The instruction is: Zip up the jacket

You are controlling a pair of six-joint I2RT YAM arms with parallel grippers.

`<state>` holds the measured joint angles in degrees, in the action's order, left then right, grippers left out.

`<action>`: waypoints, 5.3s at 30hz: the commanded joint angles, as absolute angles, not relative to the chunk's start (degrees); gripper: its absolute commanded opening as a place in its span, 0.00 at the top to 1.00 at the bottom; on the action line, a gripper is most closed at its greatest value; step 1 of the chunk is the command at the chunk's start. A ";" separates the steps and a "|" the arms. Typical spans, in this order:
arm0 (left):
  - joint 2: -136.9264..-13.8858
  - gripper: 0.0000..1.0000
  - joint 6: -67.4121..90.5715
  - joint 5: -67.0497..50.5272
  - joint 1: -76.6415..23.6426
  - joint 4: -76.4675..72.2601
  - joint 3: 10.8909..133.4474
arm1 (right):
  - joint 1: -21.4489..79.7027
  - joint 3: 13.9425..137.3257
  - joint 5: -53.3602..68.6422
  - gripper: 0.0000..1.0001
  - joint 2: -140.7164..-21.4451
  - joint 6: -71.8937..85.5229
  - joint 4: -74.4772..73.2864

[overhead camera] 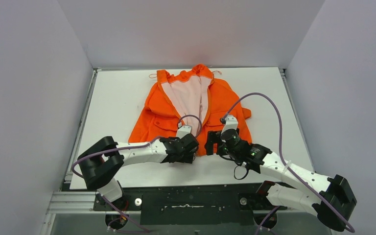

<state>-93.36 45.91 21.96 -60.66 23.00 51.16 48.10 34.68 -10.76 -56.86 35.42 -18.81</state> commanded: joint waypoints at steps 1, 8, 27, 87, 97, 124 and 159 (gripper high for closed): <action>-94.34 0.37 46.33 23.81 -60.64 22.75 52.71 | 48.54 34.84 -13.06 0.13 -55.80 36.21 -17.91; -95.33 0.47 46.32 23.35 -60.67 21.97 51.16 | 48.66 34.75 -13.04 0.13 -55.78 36.40 -17.84; -92.41 1.00 47.44 19.56 -60.65 17.75 45.96 | 49.31 33.67 -13.69 0.13 -56.92 37.91 -17.40; -67.09 1.00 40.95 13.98 -48.67 20.02 41.61 | 48.43 38.34 -13.54 1.00 -76.13 33.92 -11.50; -65.46 1.00 40.35 9.48 -46.97 17.26 41.17 | 48.34 39.48 -13.06 1.00 -64.20 34.79 -12.40; -59.72 1.00 46.29 -4.94 -45.69 -5.70 36.66 | 48.37 26.66 5.30 1.00 -47.12 34.90 10.20; -49.36 1.00 47.72 -16.94 -33.18 -24.26 32.85 | 44.92 25.25 20.06 1.00 -44.73 -27.98 58.65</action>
